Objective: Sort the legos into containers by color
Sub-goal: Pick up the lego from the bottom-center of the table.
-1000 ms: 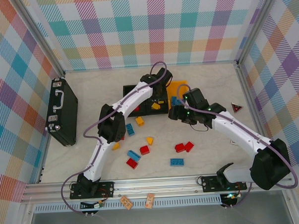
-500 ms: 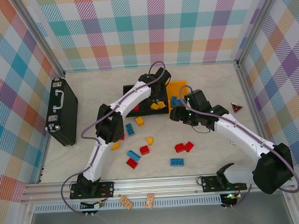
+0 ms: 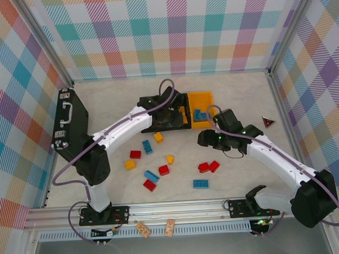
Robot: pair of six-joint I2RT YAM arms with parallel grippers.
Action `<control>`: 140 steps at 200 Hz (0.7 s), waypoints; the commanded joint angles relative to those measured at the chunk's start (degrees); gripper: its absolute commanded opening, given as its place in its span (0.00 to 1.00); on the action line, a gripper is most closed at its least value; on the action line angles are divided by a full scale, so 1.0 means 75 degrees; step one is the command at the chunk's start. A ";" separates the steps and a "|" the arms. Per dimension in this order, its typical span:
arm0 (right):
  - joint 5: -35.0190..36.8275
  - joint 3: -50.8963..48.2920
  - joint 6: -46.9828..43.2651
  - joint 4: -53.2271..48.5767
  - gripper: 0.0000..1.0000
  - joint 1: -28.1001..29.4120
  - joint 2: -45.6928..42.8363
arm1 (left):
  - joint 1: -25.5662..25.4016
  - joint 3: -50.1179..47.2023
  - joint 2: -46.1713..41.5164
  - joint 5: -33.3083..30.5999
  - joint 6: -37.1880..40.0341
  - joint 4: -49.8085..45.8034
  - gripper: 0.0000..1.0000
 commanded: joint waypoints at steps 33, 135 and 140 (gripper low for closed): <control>0.0585 -0.0696 0.0610 -0.1092 0.70 -0.0003 -0.0266 | -0.0172 -0.2219 -0.1572 0.0642 -0.0044 0.1065 0.51; 0.0674 -0.1632 0.1981 -0.0383 0.69 -0.0004 0.0242 | -0.0556 -0.4123 -0.2233 0.1042 -0.0383 0.2030 0.51; 0.0693 -0.1650 0.2037 -0.0315 0.69 -0.0004 0.0265 | -0.0563 -0.4160 -0.2225 0.1063 -0.0405 0.2066 0.51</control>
